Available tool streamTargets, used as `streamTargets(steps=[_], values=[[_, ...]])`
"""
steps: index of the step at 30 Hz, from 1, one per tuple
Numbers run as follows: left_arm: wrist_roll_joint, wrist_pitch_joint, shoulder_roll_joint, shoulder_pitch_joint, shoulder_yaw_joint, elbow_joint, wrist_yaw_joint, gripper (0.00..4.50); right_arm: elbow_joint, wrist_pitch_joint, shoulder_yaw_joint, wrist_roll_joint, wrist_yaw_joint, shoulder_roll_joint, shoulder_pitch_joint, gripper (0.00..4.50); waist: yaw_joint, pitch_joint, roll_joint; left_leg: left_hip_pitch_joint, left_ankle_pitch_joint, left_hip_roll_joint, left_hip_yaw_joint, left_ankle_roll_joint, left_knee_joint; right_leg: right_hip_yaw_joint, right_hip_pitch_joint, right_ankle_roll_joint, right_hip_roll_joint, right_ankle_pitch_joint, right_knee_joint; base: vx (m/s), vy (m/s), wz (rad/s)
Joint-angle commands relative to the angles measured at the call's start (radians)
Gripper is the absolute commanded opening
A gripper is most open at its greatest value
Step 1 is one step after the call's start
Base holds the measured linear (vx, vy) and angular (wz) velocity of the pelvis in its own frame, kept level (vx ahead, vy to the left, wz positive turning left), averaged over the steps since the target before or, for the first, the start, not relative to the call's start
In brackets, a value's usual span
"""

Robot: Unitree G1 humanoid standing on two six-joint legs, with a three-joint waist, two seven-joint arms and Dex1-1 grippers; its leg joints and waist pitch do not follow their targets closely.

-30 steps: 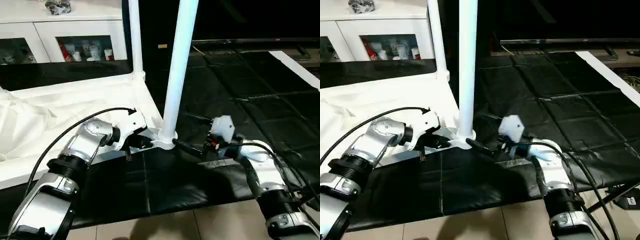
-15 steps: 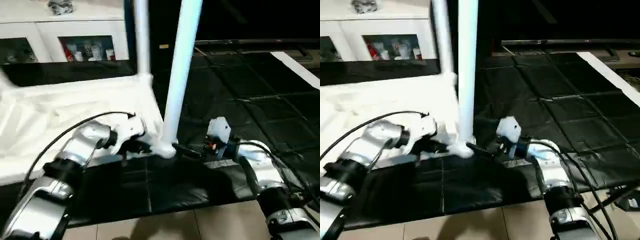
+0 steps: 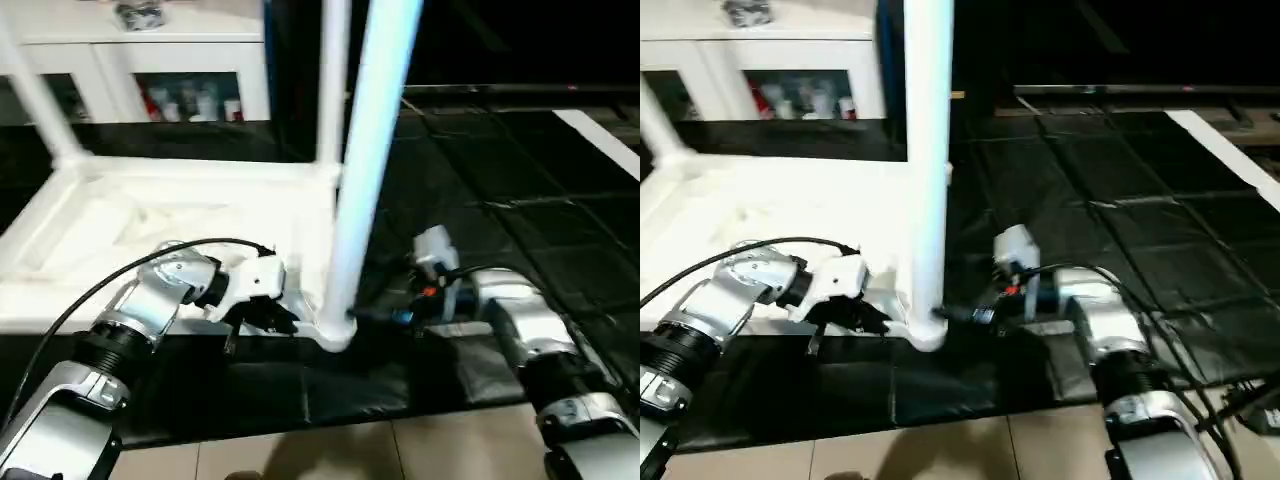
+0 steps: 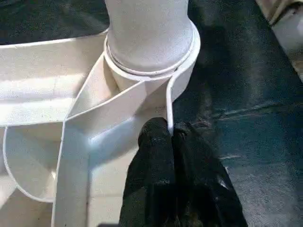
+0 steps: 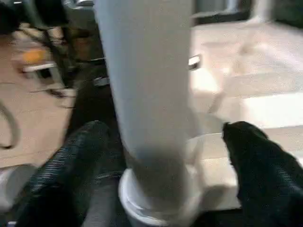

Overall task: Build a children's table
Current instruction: Rotate leg to tighten

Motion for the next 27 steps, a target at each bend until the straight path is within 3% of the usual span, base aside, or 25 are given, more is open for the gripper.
streamTargets(steps=[1, 8, 9, 11, 16, 20, 27], values=[[0.029, -0.015, -0.009, 0.015, -0.063, -0.012, -0.038, 0.0, 0.016, 0.019, 0.015, -0.004, 0.04, 0.003, -0.029, 3.7, -0.007, -0.07, 0.0, -0.002, -0.13, 0.03, 0.007, 0.082, -0.054, 0.06, 0.054, -0.245, -0.063, -0.066, -0.066, 0.0, 0.0, 0.0], [0.032, -0.017, -0.009, 0.015, -0.062, -0.019, -0.043, 0.0, 0.082, 0.036, 0.031, -0.023, 0.071, 0.024, -0.077, 3.25, -0.007, -0.07, -0.001, -0.001, -0.132, 0.03, 0.008, 0.068, -0.054, 0.062, 0.054, -0.236, -0.066, -0.083, -0.066, 0.0, 0.0, 0.0], [0.032, -0.016, -0.009, 0.016, -0.062, -0.02, -0.043, 0.0, 0.083, 0.037, 0.03, -0.022, 0.072, 0.024, -0.078, 3.19, -0.007, -0.071, -0.005, -0.001, -0.125, 0.03, 0.008, 0.07, -0.054, 0.063, 0.054, -0.234, -0.066, -0.077, -0.065, 0.0, 0.0, 0.0], [0.032, -0.014, -0.008, 0.018, -0.062, -0.023, -0.042, 0.0, 0.089, 0.044, 0.03, -0.019, 0.077, 0.026, -0.085, 2.84, -0.006, -0.071, -0.003, -0.001, -0.117, 0.03, 0.008, 0.074, -0.053, 0.062, 0.054, -0.235, -0.065, -0.068, -0.063, 0.0, 0.0, 0.0], [0.03, -0.013, 0.0, 0.024, -0.061, -0.028, -0.04, 0.0, 0.115, 0.057, 0.034, -0.019, 0.099, 0.032, -0.1, 2.61, -0.006, -0.071, -0.003, -0.001, -0.123, 0.031, 0.009, 0.074, -0.053, 0.062, 0.053, -0.236, -0.066, -0.082, -0.064, 0.0, 0.0, 0.0], [0.031, -0.012, 0.001, 0.028, -0.062, -0.029, -0.039, 0.0, 0.132, 0.063, 0.037, -0.02, 0.11, 0.046, -0.106, 2.18, -0.006, -0.07, -0.002, 0.0, -0.135, 0.031, 0.008, 0.064, -0.055, 0.062, 0.052, -0.228, -0.067, -0.106, -0.066, 0.0, 0.0, 0.0], [0.032, -0.008, 0.003, 0.031, -0.063, -0.033, -0.038, 0.0, 0.134, 0.075, 0.043, -0.019, 0.126, 0.054, -0.099, 2.07, -0.007, -0.071, 0.001, -0.001, -0.133, 0.031, 0.007, 0.063, -0.055, 0.062, 0.052, -0.23, -0.066, -0.092, -0.065, 0.0, 0.0, 0.0]])
